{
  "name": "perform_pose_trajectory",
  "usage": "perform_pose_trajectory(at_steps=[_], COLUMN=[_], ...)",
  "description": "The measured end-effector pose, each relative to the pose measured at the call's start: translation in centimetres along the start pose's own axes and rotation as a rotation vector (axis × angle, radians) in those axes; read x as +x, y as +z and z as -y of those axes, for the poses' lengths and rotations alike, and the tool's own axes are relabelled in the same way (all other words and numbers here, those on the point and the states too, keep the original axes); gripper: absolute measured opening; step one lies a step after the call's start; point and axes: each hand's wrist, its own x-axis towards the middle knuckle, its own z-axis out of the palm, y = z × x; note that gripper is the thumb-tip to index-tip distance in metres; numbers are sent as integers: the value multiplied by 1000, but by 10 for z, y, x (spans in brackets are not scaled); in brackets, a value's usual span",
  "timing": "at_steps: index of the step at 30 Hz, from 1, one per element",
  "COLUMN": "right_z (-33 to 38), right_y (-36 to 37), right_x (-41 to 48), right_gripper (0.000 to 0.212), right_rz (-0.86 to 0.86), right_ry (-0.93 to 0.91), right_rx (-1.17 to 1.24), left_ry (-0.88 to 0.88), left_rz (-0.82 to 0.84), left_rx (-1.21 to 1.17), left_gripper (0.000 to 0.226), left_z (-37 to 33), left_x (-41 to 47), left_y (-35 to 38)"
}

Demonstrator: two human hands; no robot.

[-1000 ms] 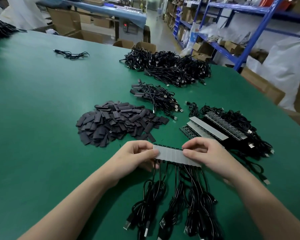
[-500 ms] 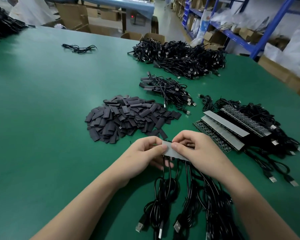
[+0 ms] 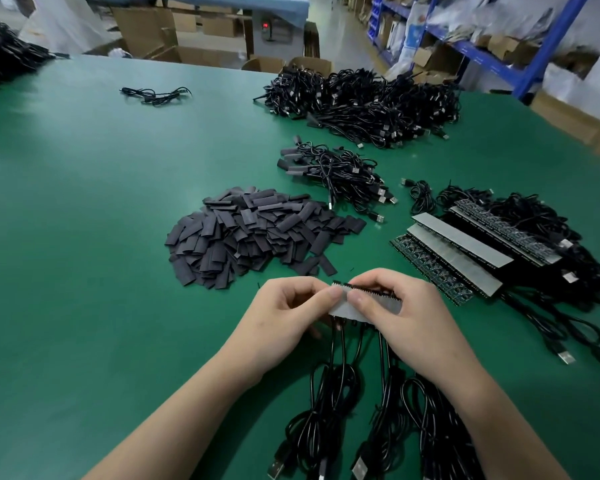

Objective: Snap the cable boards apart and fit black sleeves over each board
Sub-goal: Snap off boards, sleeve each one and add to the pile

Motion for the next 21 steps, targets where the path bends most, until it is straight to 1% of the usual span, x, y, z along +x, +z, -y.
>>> perform_pose_trajectory(at_steps=[3,5,7,9,13,17,21], right_z=[0,0,1,2,5,6,5], right_y=[0,-1,-2,-3,-4,-7,-9], right_x=[0,0,0,-2,-5,-3,-2], right_gripper=[8,10,12,12,5,5,7], right_rz=[6,7,6,12,65,87,134], right_ry=[12,19,21,32,35,59,59], right_rx=[-5,-8,-11,-17,-48,44,131], left_ry=[0,6,20,54,156,227,211], left_rz=[-23,-50,-42,-39,-84,-92,-56], left_rx=[61,77,99,131,210,226,194], left_gripper=[25,28,33,35,36,35,33], left_z=[1,1,1,1,4,3,3], left_x=[0,0,-1,-2,-4,-5,-4], left_y=[0,-1,1,4,9,13,14])
